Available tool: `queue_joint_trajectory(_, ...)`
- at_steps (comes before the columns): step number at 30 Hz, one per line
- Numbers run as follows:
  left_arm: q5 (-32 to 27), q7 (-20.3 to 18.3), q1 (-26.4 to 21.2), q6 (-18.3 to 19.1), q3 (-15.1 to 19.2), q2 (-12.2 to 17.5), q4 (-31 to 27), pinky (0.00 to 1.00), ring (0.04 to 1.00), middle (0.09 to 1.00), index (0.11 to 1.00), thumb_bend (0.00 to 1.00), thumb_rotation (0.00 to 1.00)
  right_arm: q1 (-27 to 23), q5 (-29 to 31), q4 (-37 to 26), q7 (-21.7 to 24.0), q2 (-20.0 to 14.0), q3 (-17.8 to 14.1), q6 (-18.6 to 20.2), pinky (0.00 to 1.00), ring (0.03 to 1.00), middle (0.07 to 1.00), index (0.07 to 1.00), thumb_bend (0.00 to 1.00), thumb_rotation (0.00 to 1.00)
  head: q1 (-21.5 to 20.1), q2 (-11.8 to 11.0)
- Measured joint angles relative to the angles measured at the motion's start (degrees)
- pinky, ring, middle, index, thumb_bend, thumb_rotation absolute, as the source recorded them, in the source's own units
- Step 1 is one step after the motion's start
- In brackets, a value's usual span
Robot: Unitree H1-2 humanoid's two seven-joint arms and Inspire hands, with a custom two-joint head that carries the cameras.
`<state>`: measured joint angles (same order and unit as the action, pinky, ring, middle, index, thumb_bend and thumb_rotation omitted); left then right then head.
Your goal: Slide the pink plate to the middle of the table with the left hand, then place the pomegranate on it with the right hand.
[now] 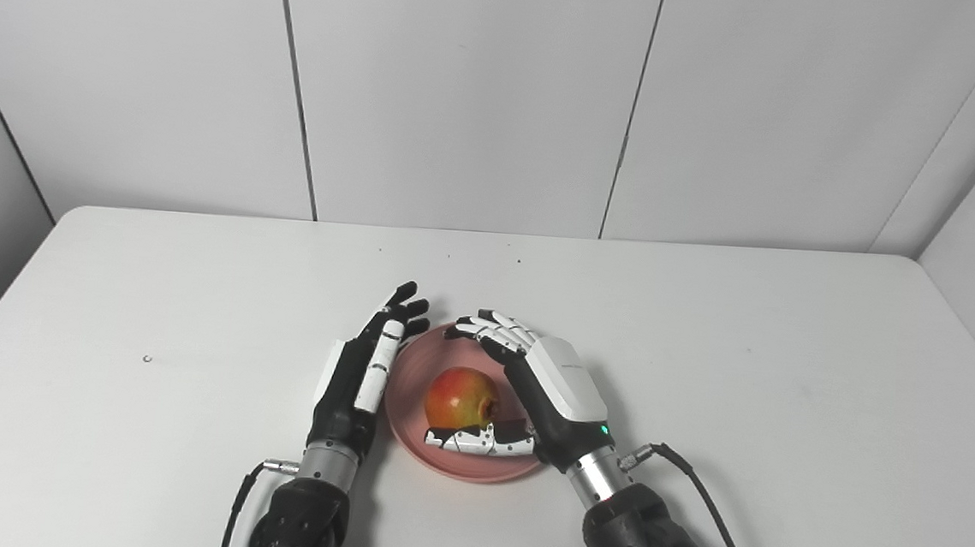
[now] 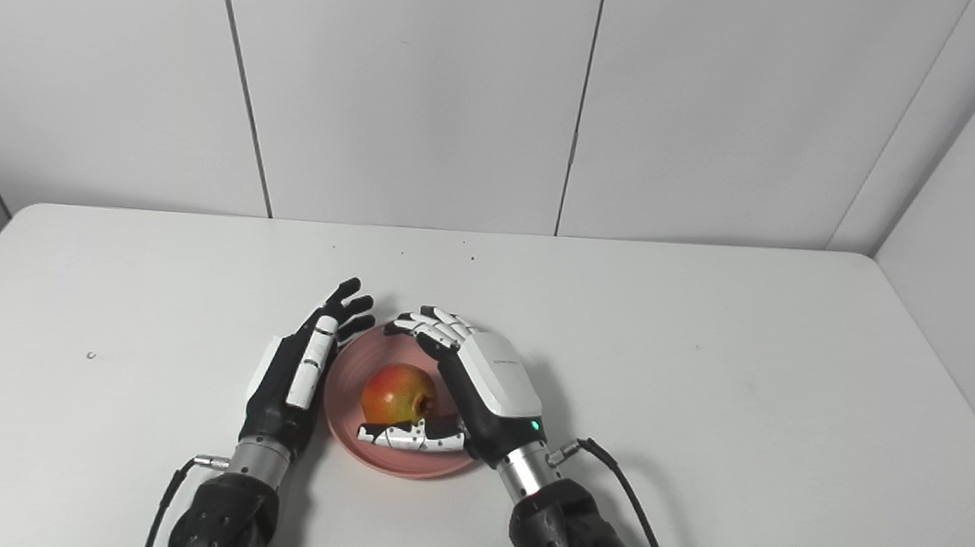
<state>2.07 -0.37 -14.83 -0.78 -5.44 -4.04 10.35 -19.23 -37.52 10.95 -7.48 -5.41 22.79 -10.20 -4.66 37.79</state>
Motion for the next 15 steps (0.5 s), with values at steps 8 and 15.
queue_joint_trajectory(8,0.0,-0.1,-0.1,-0.1,-0.1,0.0,0.2,0.88,0.923,0.938,0.926,0.45,1.00,0.4,-0.1,-1.3,0.0,0.0,-0.2,0.0,0.95,0.917,0.876,0.828,0.67,0.58,-0.1,0.0)
queue_joint_trajectory(15,0.6,-0.1,-0.1,0.6,-0.1,0.0,-0.2,0.94,0.957,0.957,0.937,0.45,1.00,1.3,3.4,-1.5,-0.9,1.8,-3.2,-0.1,0.85,0.886,0.888,0.877,0.66,0.63,-0.1,0.0)
